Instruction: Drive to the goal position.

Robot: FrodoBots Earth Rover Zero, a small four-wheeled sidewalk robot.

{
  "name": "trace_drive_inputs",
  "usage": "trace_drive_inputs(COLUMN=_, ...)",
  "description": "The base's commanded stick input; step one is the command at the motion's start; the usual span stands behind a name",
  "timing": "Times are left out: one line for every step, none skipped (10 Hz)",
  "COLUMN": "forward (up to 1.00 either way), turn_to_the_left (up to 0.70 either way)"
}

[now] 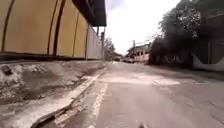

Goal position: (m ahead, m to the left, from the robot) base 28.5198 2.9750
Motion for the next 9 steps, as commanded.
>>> trace_drive_inputs(forward=0.7, turn_to_the_left=-0.13)
trace_drive_inputs(forward=0.7, turn_to_the_left=0.0)
trace_drive_inputs(forward=0.7, turn_to_the_left=0.0)
trace_drive_inputs(forward=0.7, turn_to_the_left=0.0)
trace_drive_inputs(forward=0.7, turn_to_the_left=0.0)
trace_drive_inputs(forward=0.7, turn_to_the_left=0.0)
trace_drive_inputs(forward=0.7, turn_to_the_left=0.0)
trace_drive_inputs(forward=0.7, turn_to_the_left=0.0)
trace_drive_inputs(forward=0.7, turn_to_the_left=0.0)
